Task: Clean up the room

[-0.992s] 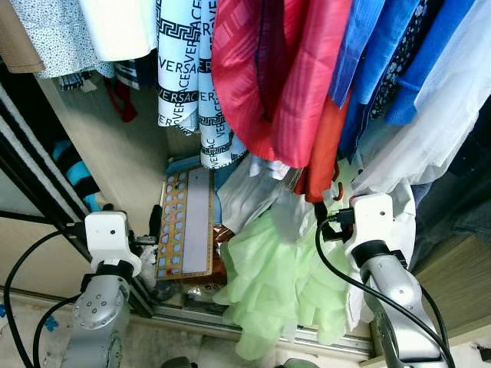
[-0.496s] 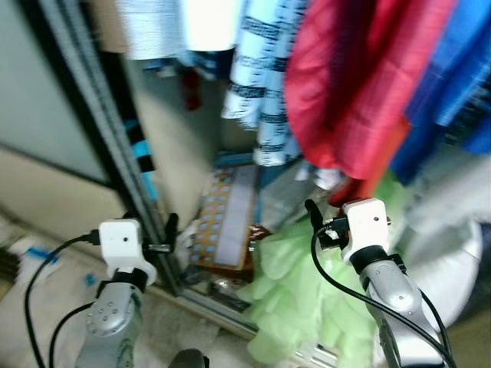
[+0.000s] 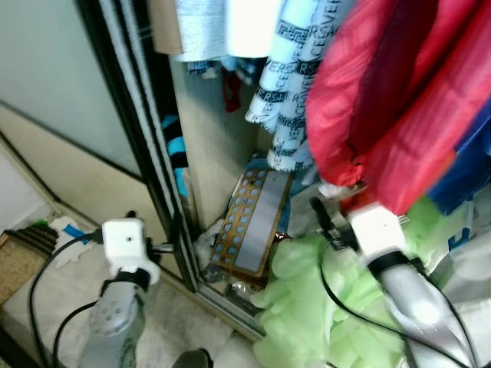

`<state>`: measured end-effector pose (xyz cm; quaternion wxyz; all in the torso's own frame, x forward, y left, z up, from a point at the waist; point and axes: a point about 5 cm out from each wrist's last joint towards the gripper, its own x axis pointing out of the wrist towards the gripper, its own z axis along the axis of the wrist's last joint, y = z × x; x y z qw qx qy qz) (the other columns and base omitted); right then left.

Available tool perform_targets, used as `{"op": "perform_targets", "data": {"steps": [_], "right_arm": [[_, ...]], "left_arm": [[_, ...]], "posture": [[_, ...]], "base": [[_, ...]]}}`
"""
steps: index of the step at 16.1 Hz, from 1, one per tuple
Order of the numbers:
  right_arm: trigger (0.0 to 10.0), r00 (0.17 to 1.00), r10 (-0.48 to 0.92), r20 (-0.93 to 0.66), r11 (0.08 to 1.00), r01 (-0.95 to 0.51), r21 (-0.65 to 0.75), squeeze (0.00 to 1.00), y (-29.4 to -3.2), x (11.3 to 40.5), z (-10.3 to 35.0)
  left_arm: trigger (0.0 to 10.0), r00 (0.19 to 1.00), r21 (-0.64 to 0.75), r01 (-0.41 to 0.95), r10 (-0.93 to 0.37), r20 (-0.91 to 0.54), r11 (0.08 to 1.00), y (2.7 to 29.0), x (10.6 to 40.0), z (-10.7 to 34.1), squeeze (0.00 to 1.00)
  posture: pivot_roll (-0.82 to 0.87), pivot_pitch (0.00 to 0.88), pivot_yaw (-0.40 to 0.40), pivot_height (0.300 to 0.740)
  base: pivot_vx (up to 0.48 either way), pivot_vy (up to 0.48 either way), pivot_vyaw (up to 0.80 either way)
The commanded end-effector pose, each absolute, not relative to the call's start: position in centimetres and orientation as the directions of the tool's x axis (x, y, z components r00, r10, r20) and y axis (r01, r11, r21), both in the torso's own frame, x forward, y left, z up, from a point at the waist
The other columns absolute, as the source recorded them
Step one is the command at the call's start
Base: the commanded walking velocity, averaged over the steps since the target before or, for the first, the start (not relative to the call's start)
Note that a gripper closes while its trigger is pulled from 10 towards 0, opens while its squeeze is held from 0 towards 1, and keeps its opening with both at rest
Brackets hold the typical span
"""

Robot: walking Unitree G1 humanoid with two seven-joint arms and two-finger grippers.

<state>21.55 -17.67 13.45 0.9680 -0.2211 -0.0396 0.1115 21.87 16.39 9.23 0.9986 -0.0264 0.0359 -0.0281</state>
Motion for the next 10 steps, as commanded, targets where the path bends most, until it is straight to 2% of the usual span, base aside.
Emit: {"op": "perform_targets", "data": {"steps": [1, 3, 4, 6, 8, 10], "right_arm": [[10.0, 0.977, 0.211, 0.002, 0.876, -0.189, -0.444, 0.00, -18.5, 20.7, 13.4], [10.0, 0.992, 0.112, -0.065, 0.879, -0.129, -0.460, 0.00, -20.8, 19.0, 12.3], [10.0, 0.991, 0.124, -0.041, 0.871, -0.128, -0.475, 0.00, -20.6, 18.8, 12.6], [10.0, 0.978, 0.208, -0.007, 0.868, -0.188, -0.460, 0.00, -18.9, 19.5, 12.8], [10.0, 0.947, 0.318, -0.042, 0.863, -0.308, -0.399, 0.00, -16.6, 21.4, 12.2], [10.0, 0.932, 0.357, -0.065, 0.879, -0.358, -0.314, 0.00, -15.8, 22.2, 11.9]], "left_arm": [[10.0, 0.996, -0.042, 0.054, -0.056, -0.062, 0.998, 16.6, 21.8, 9.4, 0.00], [10.0, 0.996, -0.052, 0.077, -0.080, -0.051, 0.996, 16.4, 22.0, 9.5, 0.00], [10.0, 0.995, -0.056, 0.084, -0.087, -0.056, 0.995, 16.2, 22.1, 9.4, 0.00], [10.0, 0.992, -0.050, 0.106, -0.109, -0.064, 0.993, 15.7, 22.3, 9.2, 0.00], [10.0, 0.992, -0.042, 0.115, -0.117, -0.054, 0.992, 15.5, 22.9, 9.4, 0.00], [10.0, 0.992, -0.044, 0.111, -0.113, -0.049, 0.993, 15.6, 23.0, 9.5, 0.00]], "posture": [[-0.04, 0.000, -0.028, 0.740], [-0.06, 0.000, -0.021, 0.740], [-0.08, 0.000, -0.002, 0.740], [-0.08, 0.000, 0.005, 0.740], [-0.07, 0.000, 0.007, 0.740], [-0.06, 0.000, -0.002, 0.740]], "base": [[0.000, 0.000, 0.00], [0.000, 0.000, 0.00], [0.000, 0.000, 0.00], [0.000, 0.000, 0.00], [0.000, 0.000, 0.80], [0.000, 0.000, 0.80]]}}
